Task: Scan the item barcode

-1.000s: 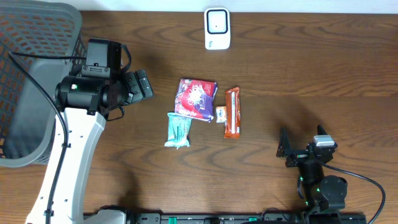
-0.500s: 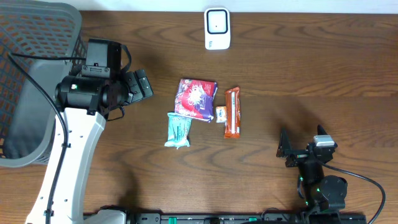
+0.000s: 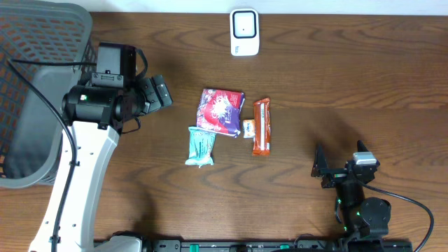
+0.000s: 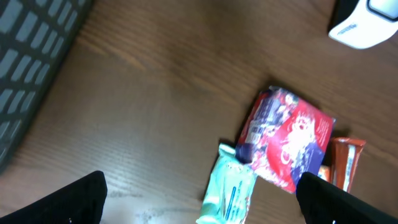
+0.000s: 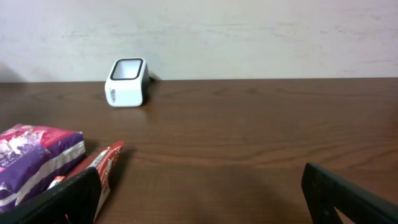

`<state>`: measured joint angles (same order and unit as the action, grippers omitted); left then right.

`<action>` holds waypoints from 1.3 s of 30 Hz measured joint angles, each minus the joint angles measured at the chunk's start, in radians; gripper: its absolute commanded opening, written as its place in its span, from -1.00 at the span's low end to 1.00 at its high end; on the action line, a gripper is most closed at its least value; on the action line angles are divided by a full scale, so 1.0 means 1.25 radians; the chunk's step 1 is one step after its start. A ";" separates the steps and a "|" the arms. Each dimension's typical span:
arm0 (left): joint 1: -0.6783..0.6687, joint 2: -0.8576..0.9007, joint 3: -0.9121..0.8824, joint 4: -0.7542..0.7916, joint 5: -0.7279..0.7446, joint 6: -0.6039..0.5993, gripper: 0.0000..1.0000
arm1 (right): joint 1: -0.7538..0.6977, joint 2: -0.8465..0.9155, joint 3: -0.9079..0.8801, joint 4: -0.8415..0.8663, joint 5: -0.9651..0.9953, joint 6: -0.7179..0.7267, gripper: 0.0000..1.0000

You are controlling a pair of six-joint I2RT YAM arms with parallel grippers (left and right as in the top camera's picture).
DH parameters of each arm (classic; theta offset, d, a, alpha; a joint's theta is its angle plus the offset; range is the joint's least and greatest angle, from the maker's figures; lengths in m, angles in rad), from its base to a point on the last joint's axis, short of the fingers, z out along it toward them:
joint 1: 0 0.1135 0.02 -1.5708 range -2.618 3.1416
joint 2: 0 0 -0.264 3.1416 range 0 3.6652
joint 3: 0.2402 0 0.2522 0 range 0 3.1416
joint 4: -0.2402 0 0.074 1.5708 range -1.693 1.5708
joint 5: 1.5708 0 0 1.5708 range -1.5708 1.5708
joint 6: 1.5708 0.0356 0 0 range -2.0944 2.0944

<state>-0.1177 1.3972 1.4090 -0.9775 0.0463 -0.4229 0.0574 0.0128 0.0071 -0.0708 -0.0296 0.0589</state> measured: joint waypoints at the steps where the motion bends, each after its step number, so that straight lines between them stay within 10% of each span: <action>1: 0.000 0.000 0.000 0.004 0.000 0.000 0.96 | 0.000 0.000 0.000 0.000 0.000 0.000 0.98; 39: -0.061 -0.128 0.009 -0.061 0.132 0.085 0.96 | 0.000 0.000 0.000 0.000 0.000 0.000 0.99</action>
<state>-0.1944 1.2373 1.4197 -1.0542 0.2119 -0.3168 0.0574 0.0128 0.0071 -0.0708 -0.0296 0.0589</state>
